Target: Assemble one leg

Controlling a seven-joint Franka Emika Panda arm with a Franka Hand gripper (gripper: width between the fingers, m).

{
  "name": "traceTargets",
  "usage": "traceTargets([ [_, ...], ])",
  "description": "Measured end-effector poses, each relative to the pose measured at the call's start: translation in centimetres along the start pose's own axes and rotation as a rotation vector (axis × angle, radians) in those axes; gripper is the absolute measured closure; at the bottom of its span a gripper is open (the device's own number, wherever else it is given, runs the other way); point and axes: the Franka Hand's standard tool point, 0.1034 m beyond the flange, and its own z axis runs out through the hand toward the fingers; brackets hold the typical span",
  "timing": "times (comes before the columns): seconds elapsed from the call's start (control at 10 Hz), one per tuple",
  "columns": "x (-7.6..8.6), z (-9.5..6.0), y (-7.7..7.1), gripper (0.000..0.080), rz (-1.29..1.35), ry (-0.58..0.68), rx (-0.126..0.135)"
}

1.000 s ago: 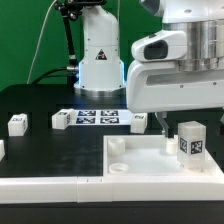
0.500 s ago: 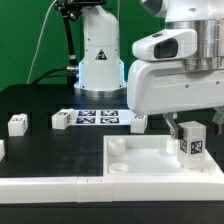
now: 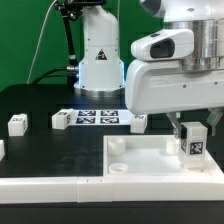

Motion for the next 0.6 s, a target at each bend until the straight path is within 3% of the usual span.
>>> traceTargets([
  [0.6,0.00,0.12,0.36,0.0508,0.822,0.013,-0.011],
])
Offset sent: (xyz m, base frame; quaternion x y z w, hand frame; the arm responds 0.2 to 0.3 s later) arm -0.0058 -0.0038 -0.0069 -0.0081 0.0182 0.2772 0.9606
